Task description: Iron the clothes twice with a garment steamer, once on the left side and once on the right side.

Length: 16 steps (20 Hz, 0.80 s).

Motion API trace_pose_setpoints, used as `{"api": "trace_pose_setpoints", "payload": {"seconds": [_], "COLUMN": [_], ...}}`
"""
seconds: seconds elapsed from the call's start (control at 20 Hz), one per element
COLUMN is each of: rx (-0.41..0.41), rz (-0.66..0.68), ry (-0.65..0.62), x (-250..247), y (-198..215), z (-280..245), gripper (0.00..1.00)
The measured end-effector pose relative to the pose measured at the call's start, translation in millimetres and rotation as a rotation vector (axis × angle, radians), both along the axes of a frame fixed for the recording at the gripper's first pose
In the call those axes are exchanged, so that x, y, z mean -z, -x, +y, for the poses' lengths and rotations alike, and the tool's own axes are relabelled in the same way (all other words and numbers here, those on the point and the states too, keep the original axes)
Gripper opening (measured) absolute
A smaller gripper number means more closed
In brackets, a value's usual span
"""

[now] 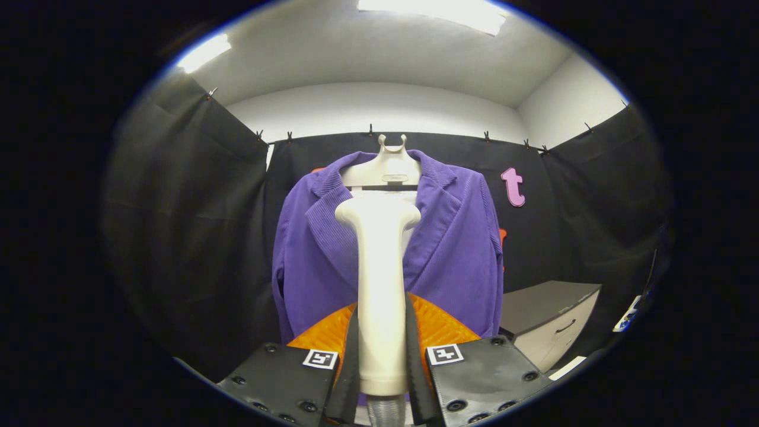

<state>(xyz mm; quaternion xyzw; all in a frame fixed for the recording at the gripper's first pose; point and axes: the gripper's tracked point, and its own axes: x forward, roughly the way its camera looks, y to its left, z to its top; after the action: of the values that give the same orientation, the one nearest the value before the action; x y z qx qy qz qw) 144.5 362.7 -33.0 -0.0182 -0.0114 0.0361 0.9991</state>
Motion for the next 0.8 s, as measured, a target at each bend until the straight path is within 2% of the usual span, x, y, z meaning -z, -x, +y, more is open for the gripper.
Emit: {"api": "trace_pose_setpoints", "payload": {"seconds": [0.3, 0.55, 0.8], "rx": [-0.053, -0.019, -0.01], "rz": [-0.013, -0.008, 0.015], "ry": [0.038, 0.065, 0.072], "x": [0, 15, 36], "y": [-19, -31, -21], "z": [44, 50, 48], "gripper": [0.41, 0.41, 0.41]}}
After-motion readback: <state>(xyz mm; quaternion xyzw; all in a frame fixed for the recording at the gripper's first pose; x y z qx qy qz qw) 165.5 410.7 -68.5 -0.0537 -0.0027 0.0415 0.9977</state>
